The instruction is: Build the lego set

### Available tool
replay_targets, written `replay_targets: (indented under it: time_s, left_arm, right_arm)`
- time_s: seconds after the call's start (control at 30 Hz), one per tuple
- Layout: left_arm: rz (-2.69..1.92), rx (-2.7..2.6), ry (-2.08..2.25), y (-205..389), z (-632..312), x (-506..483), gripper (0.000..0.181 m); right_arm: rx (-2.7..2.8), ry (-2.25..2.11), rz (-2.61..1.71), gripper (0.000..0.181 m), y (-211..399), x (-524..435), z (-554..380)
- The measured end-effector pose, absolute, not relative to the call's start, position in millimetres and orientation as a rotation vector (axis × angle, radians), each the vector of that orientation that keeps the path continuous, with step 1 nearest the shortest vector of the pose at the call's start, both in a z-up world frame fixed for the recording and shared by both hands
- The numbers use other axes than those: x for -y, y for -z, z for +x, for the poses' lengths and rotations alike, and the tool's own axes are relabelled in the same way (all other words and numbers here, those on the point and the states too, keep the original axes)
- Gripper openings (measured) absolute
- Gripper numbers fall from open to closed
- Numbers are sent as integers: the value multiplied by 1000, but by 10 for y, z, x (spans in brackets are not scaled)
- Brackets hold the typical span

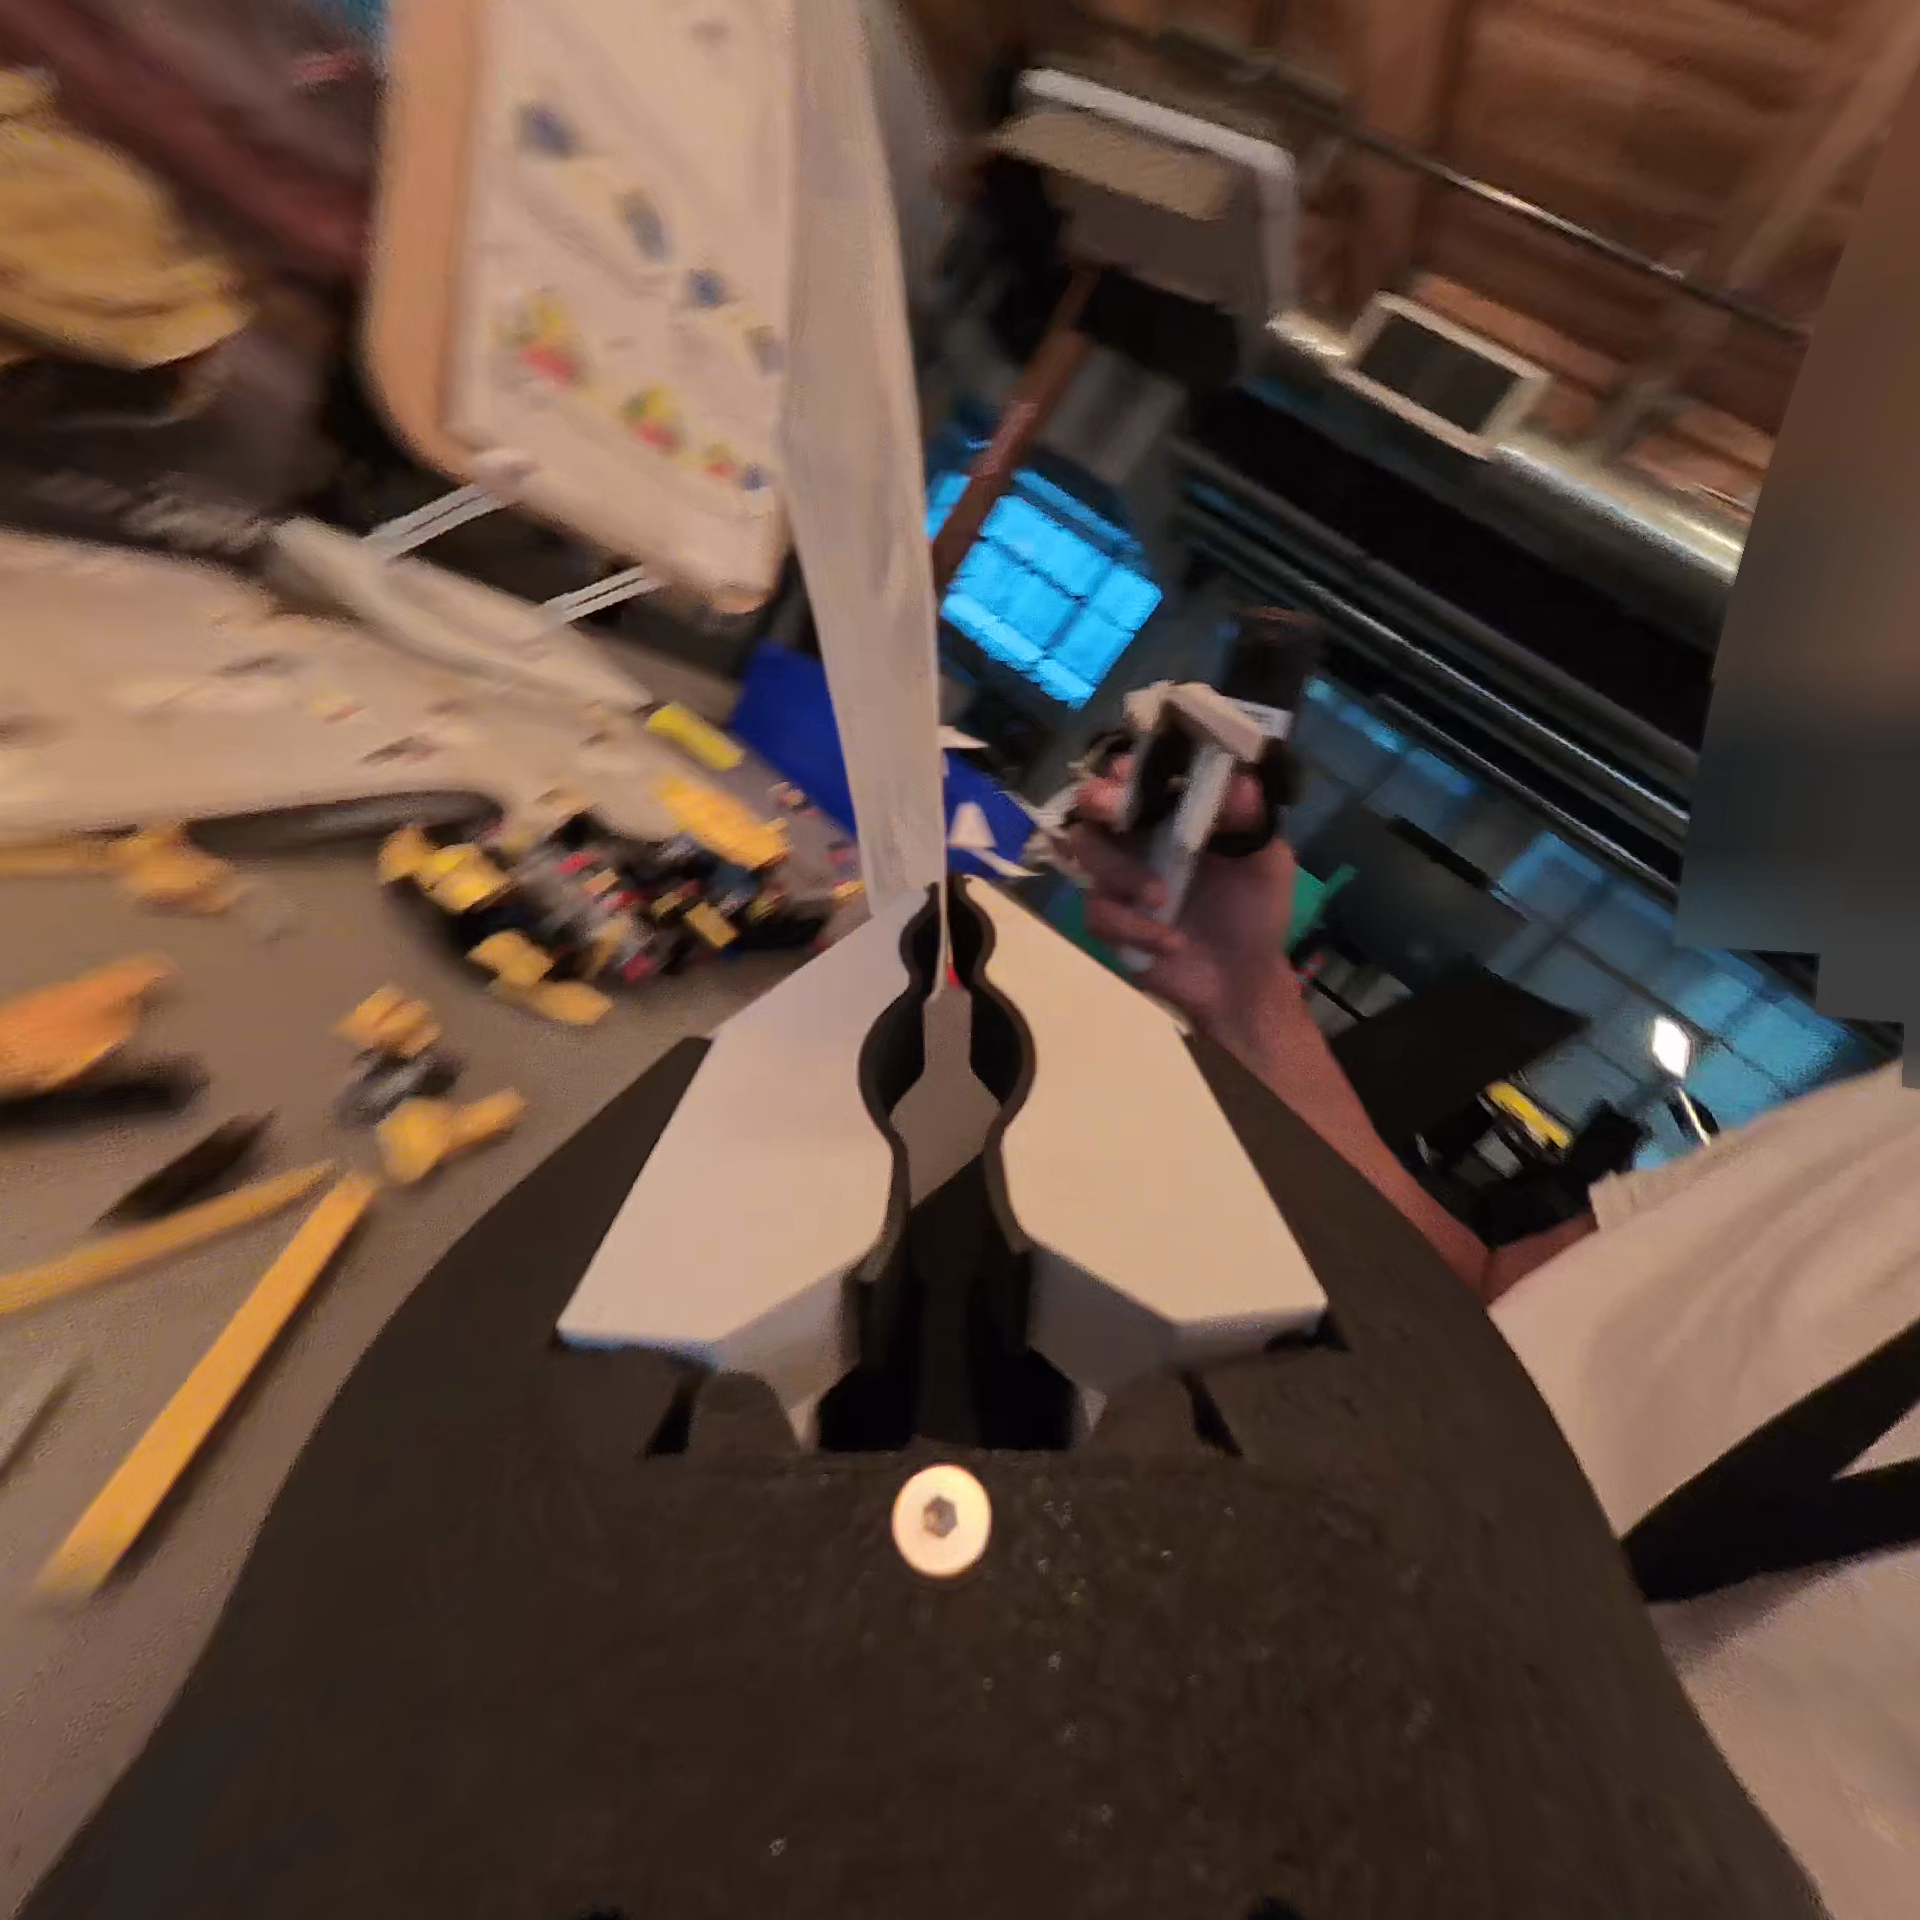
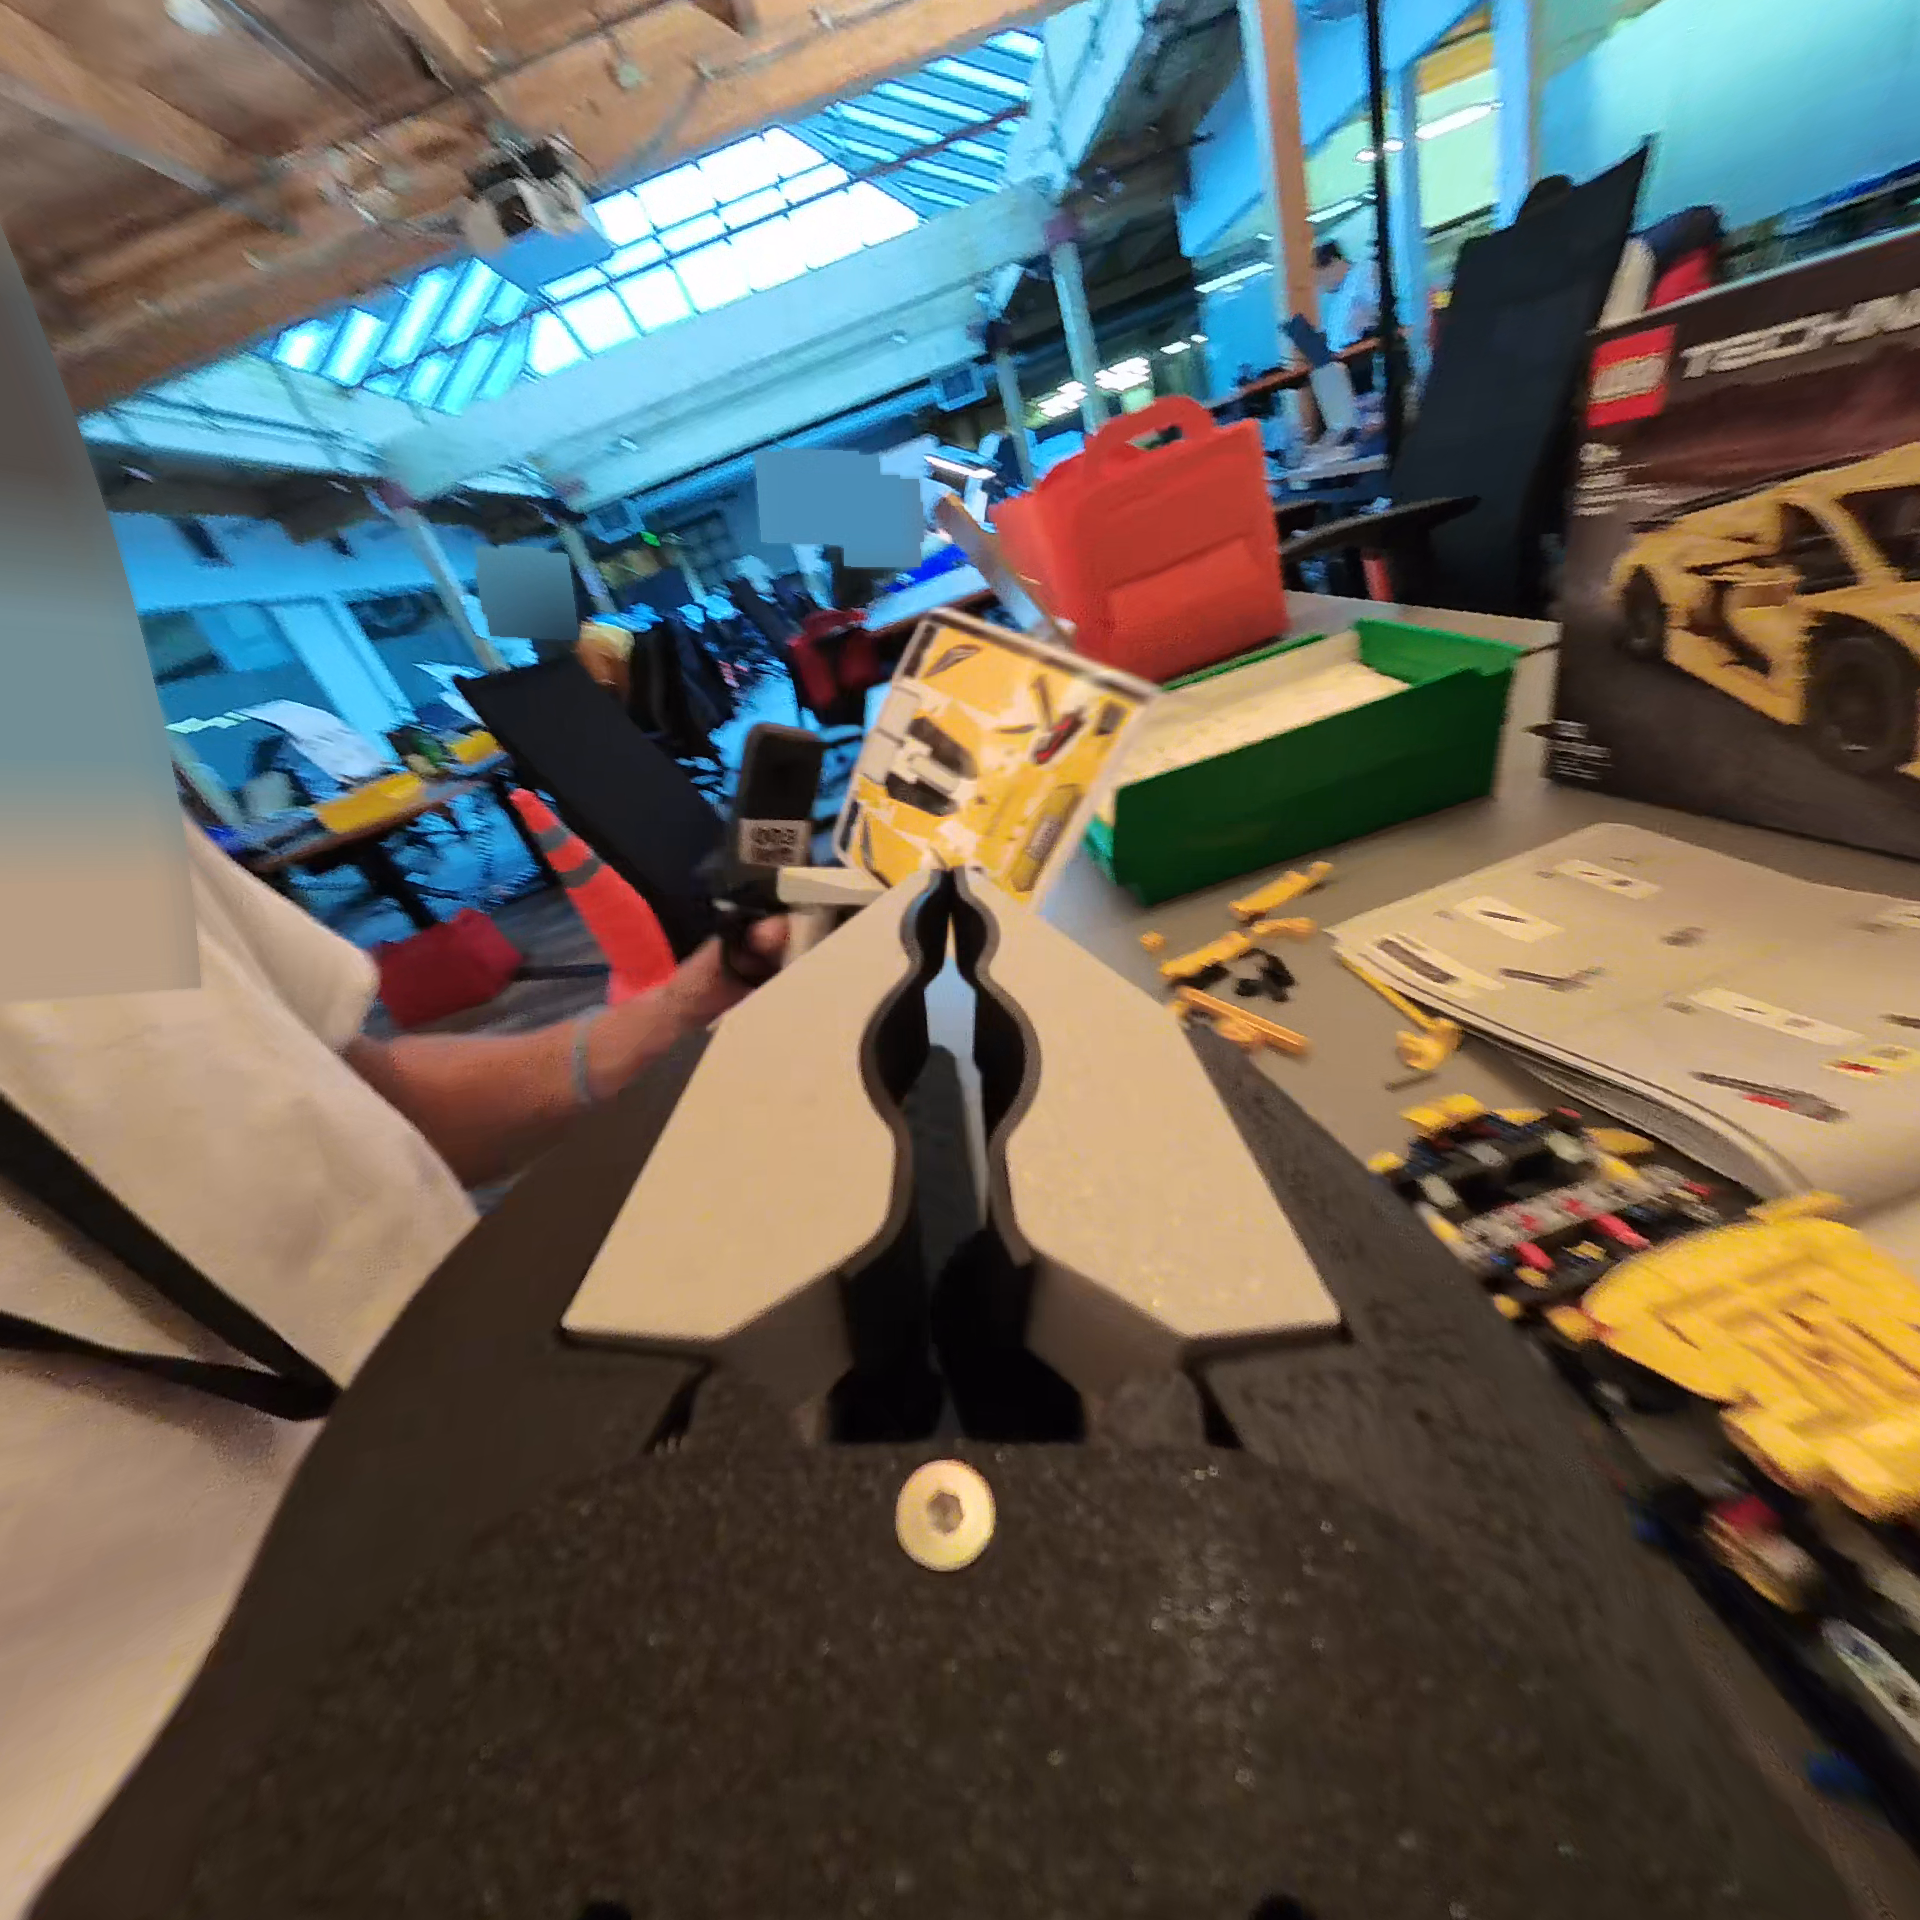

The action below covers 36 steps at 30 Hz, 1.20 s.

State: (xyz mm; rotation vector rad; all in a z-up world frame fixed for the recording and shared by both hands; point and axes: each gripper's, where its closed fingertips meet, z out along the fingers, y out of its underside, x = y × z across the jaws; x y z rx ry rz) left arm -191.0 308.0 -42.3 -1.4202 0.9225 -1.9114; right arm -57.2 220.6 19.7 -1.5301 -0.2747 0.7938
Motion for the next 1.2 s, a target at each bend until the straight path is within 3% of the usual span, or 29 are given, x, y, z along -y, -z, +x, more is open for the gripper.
replay_targets:
  time_s: [0.2,0.33,0.53,0.57,0.63,0.7,1.03,1.2]
  left_arm:
    - [-2107,-412,1540,1442,-3092,-4036,0]
    - [-2230,-12,1445,1722,-3532,-4482,0]
    - [-2282,138,1390,1794,-3567,-4765,0]
    - [-2309,138,1383,1813,-3554,-4784,4]
    - [-2377,101,1325,1864,-3534,-4783,32]
    - [-2416,32,1207,1884,-3571,-4756,39]
    - [-2437,-333,558,1862,-4068,-4737,72]
    - [-2091,-559,464,1295,-3695,-4801,72]
  right_arm:
    - [241,-747,-1576,0,19,-2269,-240]
    - [216,-763,-1584,0,167,-2456,-138]
    - [239,-667,-1603,0,278,-2613,-126]
    - [239,-654,-1598,0,284,-2617,-116]
    - [232,-649,-1592,0,305,-2619,-94]
    - [227,-649,-1606,0,344,-2614,-68]
    - [191,-551,-1648,0,439,-2495,210]
    - [149,-400,-1687,0,513,-2381,473]
